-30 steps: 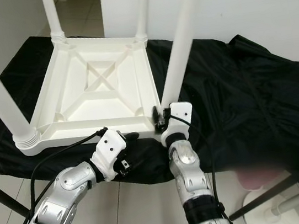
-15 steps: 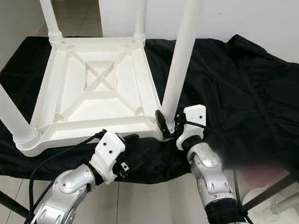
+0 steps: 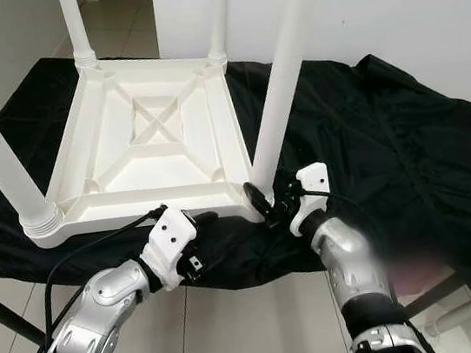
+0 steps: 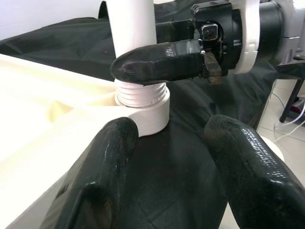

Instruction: Building children table

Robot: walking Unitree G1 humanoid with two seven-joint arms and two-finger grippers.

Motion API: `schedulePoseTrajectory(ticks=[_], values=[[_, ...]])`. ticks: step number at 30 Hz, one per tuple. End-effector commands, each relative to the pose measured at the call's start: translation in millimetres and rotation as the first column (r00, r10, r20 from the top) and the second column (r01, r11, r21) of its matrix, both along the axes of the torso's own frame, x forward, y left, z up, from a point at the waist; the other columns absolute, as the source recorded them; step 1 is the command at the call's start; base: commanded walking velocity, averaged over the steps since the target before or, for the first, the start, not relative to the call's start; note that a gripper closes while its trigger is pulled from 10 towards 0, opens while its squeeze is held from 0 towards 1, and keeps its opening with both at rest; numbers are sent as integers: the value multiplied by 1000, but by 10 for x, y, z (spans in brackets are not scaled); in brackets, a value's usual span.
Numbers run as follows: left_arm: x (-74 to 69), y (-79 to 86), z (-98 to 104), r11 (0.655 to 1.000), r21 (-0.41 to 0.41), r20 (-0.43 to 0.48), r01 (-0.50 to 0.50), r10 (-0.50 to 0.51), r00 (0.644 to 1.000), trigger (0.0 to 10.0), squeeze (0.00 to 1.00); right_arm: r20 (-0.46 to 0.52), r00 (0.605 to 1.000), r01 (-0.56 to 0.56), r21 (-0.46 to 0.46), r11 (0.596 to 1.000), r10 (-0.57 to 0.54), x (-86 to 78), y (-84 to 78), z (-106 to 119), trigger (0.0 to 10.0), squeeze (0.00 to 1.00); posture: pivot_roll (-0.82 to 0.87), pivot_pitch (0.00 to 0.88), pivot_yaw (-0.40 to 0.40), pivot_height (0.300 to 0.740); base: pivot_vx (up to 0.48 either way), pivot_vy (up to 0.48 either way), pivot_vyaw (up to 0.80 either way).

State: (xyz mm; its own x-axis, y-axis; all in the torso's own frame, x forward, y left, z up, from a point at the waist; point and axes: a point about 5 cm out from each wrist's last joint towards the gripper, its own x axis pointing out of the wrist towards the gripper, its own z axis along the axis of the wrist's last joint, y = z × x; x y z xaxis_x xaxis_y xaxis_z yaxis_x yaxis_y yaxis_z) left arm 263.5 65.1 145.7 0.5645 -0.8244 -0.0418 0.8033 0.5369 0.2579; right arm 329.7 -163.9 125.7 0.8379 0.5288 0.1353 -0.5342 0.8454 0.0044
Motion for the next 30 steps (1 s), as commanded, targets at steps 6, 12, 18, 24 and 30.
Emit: schedulePoseTrajectory(ticks=[6, 12, 18, 24, 30], values=[[27, -20, -1, 1000, 14, 3, 3, -3, 1000, 10000, 0, -6, 992, -126, -77, 989, 126, 112, 42, 48, 10000, 0, 72, 38, -120, 740, 0, 0, 0], [31, -38, 8, 1000, 12, 6, 4, -4, 1000, 10000, 0, -11, 984, -176, -117, 977, 176, 179, 72, 94, 10000, 0, 78, 34, -125, 740, 0, 0, 0], [-5, -58, -14, 999, 25, 6, 23, -23, 1000, 10000, 0, -18, 984, -180, -161, 970, 180, 218, 73, 92, 1569, 0, 80, 35, -125, 740, 0, 0, 0], [-7, -62, -13, 999, 27, 4, 29, -30, 1000, 10000, 0, -23, 984, -177, -146, 973, 176, 241, 66, 84, 0, 0, 81, 38, -124, 740, 0, 0, 0], [0, -62, -11, 999, 31, 7, 26, -26, 1000, 10000, 0, -24, 989, -150, -97, 984, 148, 238, 40, 56, 0, 0, 77, 45, -123, 740, 0, 0, 0]])
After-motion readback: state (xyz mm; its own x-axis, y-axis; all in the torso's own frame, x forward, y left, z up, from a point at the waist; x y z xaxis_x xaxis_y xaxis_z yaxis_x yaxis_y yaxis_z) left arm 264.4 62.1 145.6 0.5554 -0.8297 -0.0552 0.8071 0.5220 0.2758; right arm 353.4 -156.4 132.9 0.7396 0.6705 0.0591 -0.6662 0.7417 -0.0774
